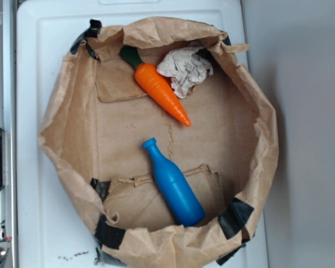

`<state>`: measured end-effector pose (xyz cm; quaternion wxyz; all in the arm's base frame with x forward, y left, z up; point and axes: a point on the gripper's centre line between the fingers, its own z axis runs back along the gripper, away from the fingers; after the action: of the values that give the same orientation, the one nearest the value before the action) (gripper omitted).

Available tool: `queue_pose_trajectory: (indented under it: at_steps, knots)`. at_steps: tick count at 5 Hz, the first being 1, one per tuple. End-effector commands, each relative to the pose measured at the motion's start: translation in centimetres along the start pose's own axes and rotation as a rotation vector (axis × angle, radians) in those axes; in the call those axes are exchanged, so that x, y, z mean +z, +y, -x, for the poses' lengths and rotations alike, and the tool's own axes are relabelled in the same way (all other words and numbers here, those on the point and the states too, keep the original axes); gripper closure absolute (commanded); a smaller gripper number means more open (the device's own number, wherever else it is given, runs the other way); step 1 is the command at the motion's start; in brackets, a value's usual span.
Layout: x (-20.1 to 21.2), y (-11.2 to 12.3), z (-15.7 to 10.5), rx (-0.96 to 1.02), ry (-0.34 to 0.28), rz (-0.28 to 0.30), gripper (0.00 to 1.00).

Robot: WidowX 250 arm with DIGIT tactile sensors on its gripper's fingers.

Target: Grab the blue bottle.

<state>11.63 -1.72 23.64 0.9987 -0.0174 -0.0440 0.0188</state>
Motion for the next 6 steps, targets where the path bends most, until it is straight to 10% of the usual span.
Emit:
queue_pose_trajectory:
  at_steps: [1,3,6]
  knots:
    - [0.0,0.0,0.0,0.0,0.0,0.0,0.0]
    - [-1.2,-0.3,-4.9,0.072,0.035,-0.004,0.0]
    - [-1.2,-0.3,-4.9,0.072,0.035,-0.004,0.0]
